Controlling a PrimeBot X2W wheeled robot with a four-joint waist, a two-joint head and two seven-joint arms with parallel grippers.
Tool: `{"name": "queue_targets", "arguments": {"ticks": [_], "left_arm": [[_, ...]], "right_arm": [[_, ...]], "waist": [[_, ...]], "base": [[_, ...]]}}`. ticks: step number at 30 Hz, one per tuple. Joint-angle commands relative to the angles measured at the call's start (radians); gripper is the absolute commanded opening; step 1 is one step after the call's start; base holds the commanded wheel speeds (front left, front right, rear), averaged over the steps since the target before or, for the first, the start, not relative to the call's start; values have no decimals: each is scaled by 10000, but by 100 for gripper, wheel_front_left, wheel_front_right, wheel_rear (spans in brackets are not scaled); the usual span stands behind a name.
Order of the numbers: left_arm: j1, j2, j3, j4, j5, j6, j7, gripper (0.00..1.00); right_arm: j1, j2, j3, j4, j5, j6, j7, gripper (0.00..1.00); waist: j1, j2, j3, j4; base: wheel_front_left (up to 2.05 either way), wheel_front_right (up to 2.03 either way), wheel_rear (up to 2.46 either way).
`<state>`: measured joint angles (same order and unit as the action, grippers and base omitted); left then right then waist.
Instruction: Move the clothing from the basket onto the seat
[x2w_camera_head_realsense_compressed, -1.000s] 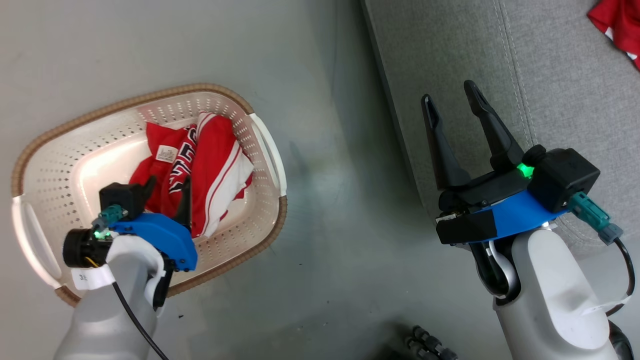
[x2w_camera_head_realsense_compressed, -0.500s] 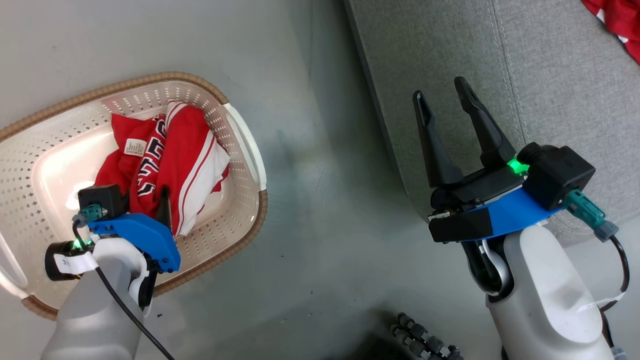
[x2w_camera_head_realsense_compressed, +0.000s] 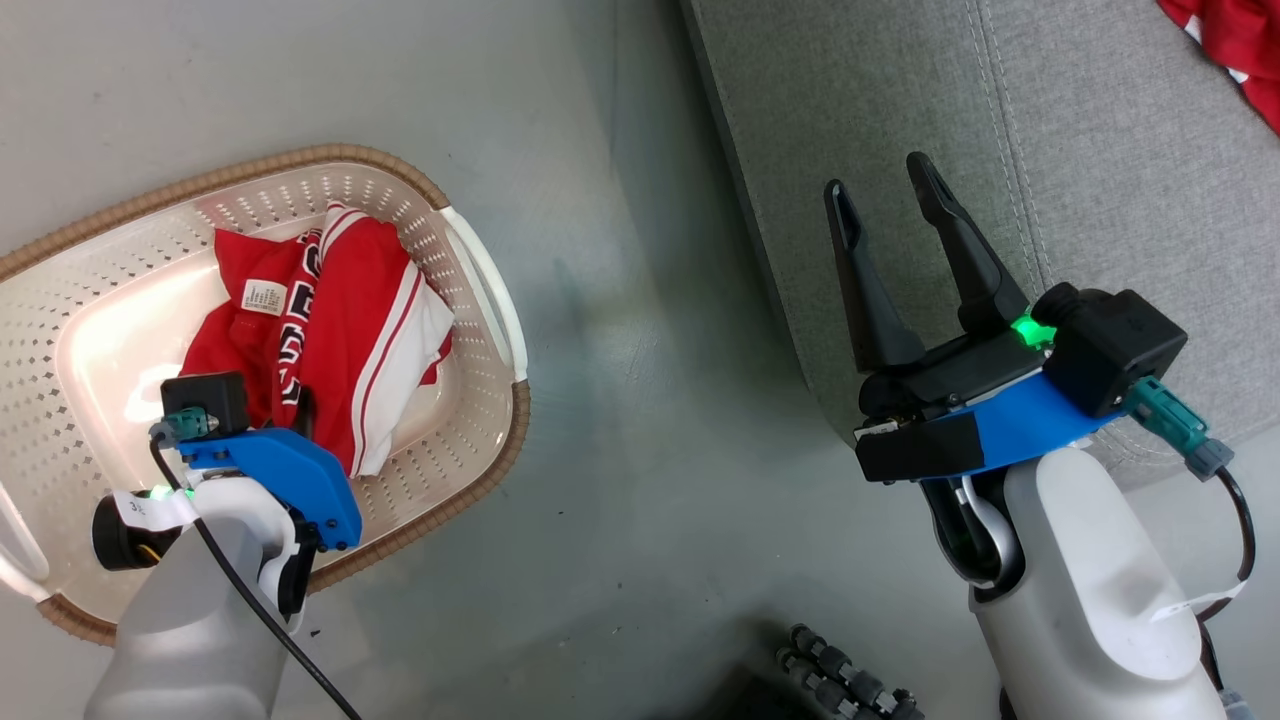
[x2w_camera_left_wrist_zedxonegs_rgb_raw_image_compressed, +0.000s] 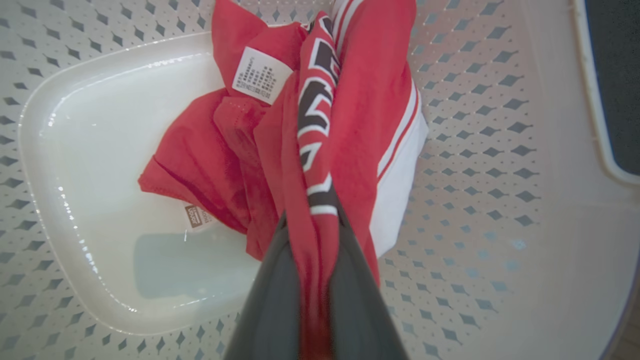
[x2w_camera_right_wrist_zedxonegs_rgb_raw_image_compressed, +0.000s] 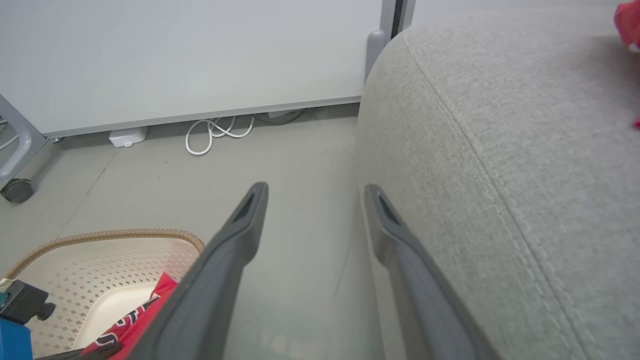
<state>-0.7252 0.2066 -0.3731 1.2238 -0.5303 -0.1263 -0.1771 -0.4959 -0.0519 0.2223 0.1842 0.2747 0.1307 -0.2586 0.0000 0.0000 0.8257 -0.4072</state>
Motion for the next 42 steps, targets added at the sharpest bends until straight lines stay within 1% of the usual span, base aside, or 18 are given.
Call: {"name": "queue_targets", "arguments": {"ticks": [1,10,14,18,22,30,31,32,37,42], "left_arm": [[-182,14,-61,24,-54,-38,36,0],[-166,-29,-315,41,-227,-42,10,0],[-120,-159,-461,-15,-313,-43,-3,0],[50,-366,-669,-144,-384,-44,-116,0],[246,-526,-850,-269,-524,-44,-228,0],[907,-895,-1471,-708,-923,-45,-476,0],[907,-895,-1471,-708,-923,-45,-476,0],[996,-939,-1544,-761,-976,-45,-497,0],[1418,-1127,-2338,-1095,-1032,-45,-537,0],[1610,-1190,-3216,-1588,-1138,-45,-568,0]], "right_arm": [[-165,25,-12,29,13,1,-63,100],[-191,25,-32,91,40,1,-72,100],[-178,25,-139,121,-78,1,-73,100],[-123,24,-221,181,-197,1,-70,100],[43,22,-324,291,-310,1,-70,100],[471,21,-623,545,-670,1,139,100],[471,21,-623,545,-670,1,139,100],[527,19,-657,558,-718,1,182,100],[1011,15,-895,549,-894,1,471,100],[1612,15,-1120,486,-957,1,803,100]], "waist": [[0,0,-7,4],[0,0,-112,53],[0,0,-300,195],[0,0,-736,401],[0,0,-1371,671],[0,0,-3178,1300],[0,0,-3178,1300],[0,0,-3405,1370],[0,0,-4528,1782],[0,0,-5493,2135]], "base": [[0,0,0],[0,0,0],[0,0,0],[0,0,0],[0,0,0],[0,0,0],[0,0,0],[0,0,0],[0,0,0],[0,0,0]]}}
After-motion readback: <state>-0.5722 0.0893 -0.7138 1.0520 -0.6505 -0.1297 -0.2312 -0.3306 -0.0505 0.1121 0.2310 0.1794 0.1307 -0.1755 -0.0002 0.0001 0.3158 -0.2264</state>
